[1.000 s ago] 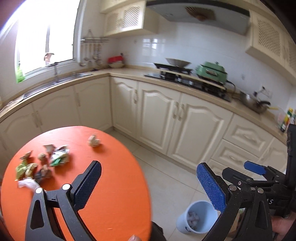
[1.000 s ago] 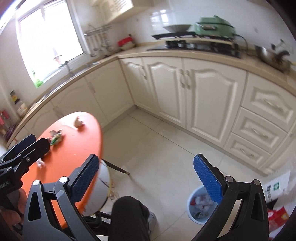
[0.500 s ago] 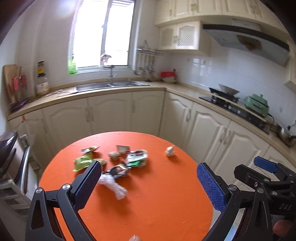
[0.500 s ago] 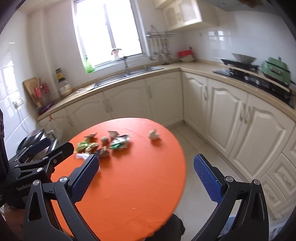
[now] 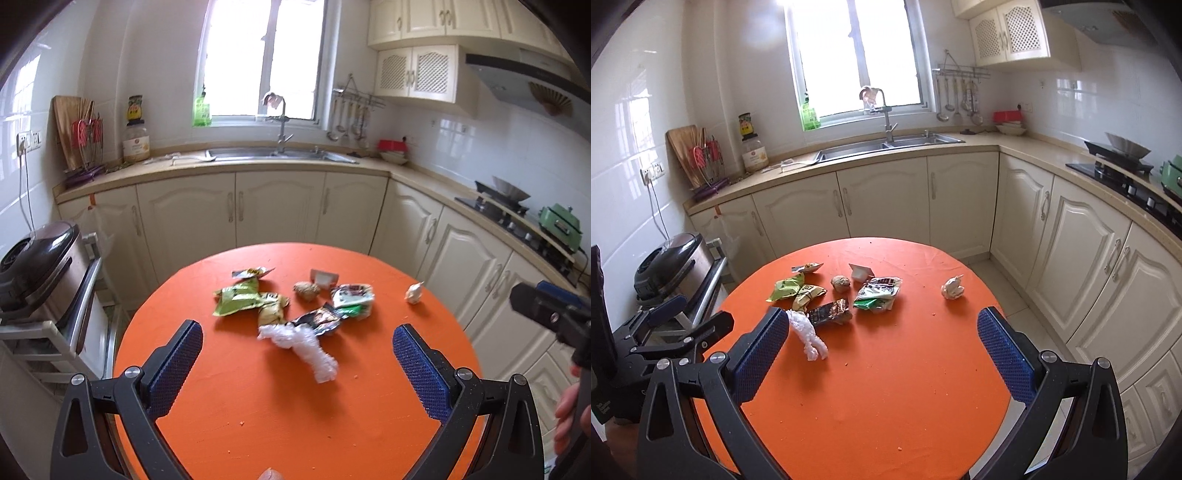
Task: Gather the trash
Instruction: 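Move both empty tools back to the orange table, then grasp the clear plastic bag with the left tool while the right tool grasps the brown ball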
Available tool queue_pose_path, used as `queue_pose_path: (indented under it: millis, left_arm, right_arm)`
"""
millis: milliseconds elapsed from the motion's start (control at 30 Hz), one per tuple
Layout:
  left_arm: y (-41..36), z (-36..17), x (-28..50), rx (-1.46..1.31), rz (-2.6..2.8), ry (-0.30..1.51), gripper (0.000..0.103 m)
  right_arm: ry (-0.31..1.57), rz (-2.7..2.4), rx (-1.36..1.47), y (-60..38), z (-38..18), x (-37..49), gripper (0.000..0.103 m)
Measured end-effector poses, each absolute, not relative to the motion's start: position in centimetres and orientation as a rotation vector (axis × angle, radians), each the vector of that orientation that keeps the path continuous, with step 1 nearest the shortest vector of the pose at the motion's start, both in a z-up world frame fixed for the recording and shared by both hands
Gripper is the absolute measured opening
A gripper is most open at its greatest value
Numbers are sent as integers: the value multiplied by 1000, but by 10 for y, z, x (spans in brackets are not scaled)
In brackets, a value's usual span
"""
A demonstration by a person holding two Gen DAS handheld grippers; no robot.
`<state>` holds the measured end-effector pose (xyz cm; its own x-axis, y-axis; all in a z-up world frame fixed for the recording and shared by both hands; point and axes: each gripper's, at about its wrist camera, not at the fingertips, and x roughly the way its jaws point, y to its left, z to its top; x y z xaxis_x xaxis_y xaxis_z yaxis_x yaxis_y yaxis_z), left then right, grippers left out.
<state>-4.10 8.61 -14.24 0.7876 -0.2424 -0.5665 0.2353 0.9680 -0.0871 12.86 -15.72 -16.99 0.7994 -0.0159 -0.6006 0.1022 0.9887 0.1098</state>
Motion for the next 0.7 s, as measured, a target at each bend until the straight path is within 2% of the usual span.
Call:
queue_pose_path:
  millis: [533,600,667,700]
  left_arm:
    - [10,-220,134,-37,-198,920,99]
    - [4,-225,156,-45,-194,940,92]
    - [0,-229,174,-52,-198,964,70]
    - [0,-231,182,-63,-204,977,62]
  right_arm:
    - [800,-52,199,-186,-246,198,103]
    - [816,-52,205,-187,-254,205,103]
    - [830,-51,214,-189,-260,212,103]
    - [837,-50,219,-189,-264,216,103]
